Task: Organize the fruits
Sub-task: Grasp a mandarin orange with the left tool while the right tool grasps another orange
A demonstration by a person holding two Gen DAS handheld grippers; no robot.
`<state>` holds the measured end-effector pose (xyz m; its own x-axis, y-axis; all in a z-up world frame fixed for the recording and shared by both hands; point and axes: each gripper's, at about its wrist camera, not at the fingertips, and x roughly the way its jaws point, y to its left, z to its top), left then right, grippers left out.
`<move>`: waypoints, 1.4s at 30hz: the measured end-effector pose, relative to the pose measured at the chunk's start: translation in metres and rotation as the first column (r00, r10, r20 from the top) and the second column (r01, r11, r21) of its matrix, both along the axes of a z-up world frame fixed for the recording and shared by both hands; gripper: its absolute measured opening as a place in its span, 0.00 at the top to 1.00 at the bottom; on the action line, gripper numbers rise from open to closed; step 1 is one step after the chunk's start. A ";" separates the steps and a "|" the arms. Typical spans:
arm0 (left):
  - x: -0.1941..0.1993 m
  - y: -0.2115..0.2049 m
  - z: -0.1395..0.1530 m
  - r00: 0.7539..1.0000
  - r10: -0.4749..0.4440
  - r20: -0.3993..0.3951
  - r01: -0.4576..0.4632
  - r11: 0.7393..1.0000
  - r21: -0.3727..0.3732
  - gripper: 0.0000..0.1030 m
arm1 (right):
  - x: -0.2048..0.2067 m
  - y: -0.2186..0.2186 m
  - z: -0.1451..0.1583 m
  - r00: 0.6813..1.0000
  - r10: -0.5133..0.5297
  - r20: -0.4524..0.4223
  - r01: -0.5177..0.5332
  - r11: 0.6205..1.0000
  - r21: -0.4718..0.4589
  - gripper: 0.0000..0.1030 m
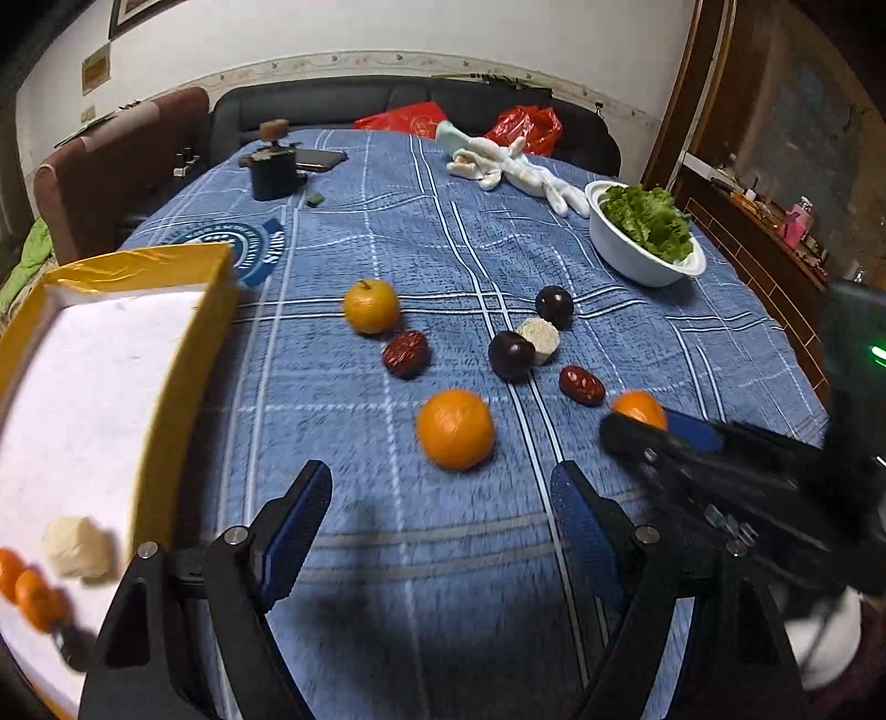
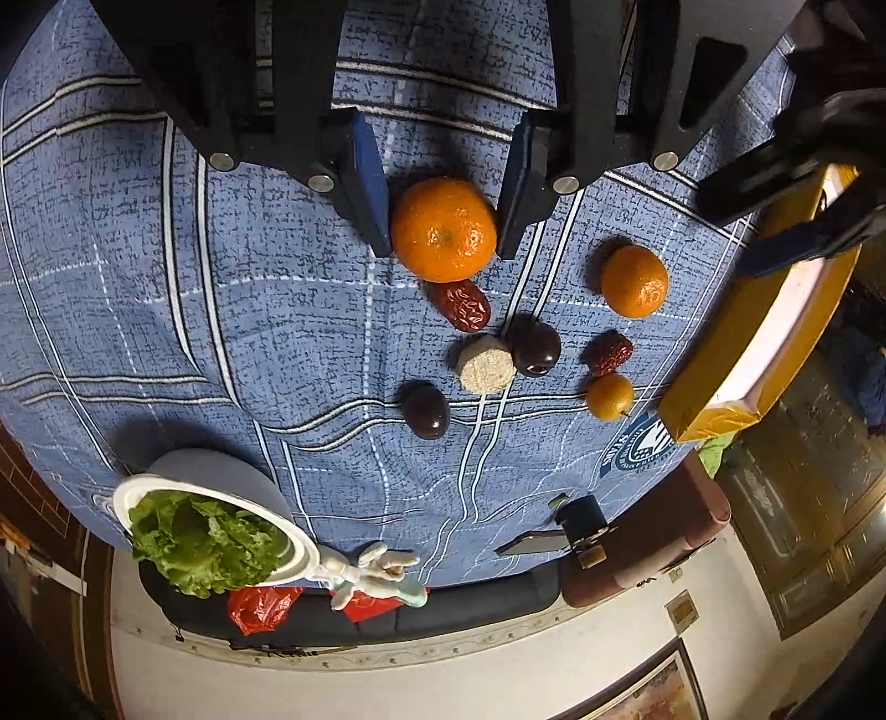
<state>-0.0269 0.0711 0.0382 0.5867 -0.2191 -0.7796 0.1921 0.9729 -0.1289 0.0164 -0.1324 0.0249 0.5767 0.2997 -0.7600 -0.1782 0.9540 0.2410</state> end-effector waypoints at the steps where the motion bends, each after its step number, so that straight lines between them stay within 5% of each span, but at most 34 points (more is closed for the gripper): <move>1: 0.006 -0.003 -0.003 1.000 -0.002 0.000 0.002 1.000 0.013 0.22 | 0.000 -0.001 0.001 1.000 0.000 0.002 0.000 1.000 0.005 0.61; 6: 0.021 -0.021 -0.016 1.000 -0.019 -0.017 0.020 0.998 0.064 0.29 | -0.005 -0.003 0.008 1.000 0.002 0.017 -0.002 1.000 0.014 0.60; 10: 0.023 -0.030 -0.023 1.000 -0.016 -0.014 0.017 0.989 0.145 0.67 | -0.005 -0.002 0.009 1.000 0.003 0.019 -0.004 1.000 0.021 0.60; 22: -0.026 0.034 0.024 0.993 0.111 0.032 -0.109 0.992 -0.064 0.67 | -0.011 -0.003 0.010 0.999 -0.012 0.037 0.011 0.999 0.032 0.60; 26: -0.040 0.065 0.036 0.980 0.195 0.048 -0.193 0.979 -0.059 0.67 | -0.015 0.004 0.006 0.999 -0.003 0.043 0.003 1.000 0.013 0.60; 35: -0.087 0.160 0.052 0.933 0.352 0.072 -0.340 0.930 -0.140 0.67 | -0.029 0.021 0.017 0.992 -0.004 0.127 0.014 0.997 -0.077 0.60; 42: -0.108 0.220 0.053 0.887 0.454 0.083 -0.434 0.882 -0.186 0.67 | -0.055 0.064 0.064 0.981 0.106 0.161 -0.106 0.994 -0.006 0.60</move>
